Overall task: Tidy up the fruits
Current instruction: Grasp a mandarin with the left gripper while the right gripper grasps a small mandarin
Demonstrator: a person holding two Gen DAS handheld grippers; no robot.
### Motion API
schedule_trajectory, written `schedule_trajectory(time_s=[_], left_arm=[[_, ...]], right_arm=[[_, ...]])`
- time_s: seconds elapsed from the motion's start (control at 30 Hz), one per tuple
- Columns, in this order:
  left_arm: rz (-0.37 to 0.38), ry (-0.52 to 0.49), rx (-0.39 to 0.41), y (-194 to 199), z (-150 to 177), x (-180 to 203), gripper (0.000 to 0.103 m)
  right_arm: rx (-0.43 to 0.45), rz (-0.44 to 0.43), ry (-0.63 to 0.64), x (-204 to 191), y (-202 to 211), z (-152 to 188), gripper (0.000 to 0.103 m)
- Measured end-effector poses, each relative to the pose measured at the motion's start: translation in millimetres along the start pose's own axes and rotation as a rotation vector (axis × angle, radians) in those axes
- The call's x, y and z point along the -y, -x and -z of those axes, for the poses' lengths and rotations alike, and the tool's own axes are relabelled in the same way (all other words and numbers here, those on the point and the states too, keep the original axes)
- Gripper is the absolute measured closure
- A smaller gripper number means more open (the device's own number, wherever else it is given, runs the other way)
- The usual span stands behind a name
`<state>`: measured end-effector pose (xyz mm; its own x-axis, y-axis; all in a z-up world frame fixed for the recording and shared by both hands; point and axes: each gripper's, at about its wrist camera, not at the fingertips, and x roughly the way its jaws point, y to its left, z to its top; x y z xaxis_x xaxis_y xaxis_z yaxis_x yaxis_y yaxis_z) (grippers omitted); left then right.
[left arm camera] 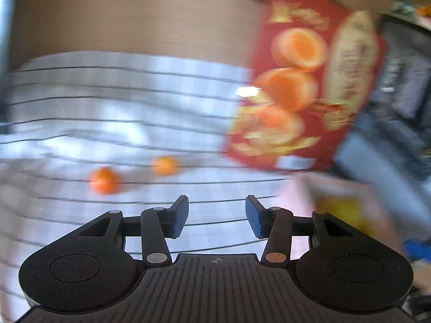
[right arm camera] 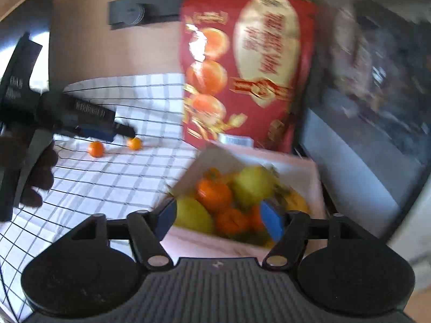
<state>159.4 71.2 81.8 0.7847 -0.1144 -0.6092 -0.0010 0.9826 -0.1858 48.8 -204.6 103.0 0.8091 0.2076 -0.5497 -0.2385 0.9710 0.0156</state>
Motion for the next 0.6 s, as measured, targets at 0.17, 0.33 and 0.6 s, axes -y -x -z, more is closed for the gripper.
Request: schedule_trajectory(time_s=[0.17, 0.33, 0.6], left_arm=[[-0.119, 0.060, -0.032, -13.8, -1.1, -58.1, 0.052], [-0.229, 0.069, -0.031, -42.6, -13.0, -87.6, 0.052], [-0.227, -0.011, -0.068, -92.9, -31.9, -91.6, 0.052]], right_arm=[[0.001, -0.093, 0.078, -47.0, -31.8, -16.4, 0.031], [-0.001, -0.150, 0.174, -90.6, -46.1, -19.1, 0.031], [-0.048, -0.148, 0.254, -117.4, -56.2, -14.9, 0.031]])
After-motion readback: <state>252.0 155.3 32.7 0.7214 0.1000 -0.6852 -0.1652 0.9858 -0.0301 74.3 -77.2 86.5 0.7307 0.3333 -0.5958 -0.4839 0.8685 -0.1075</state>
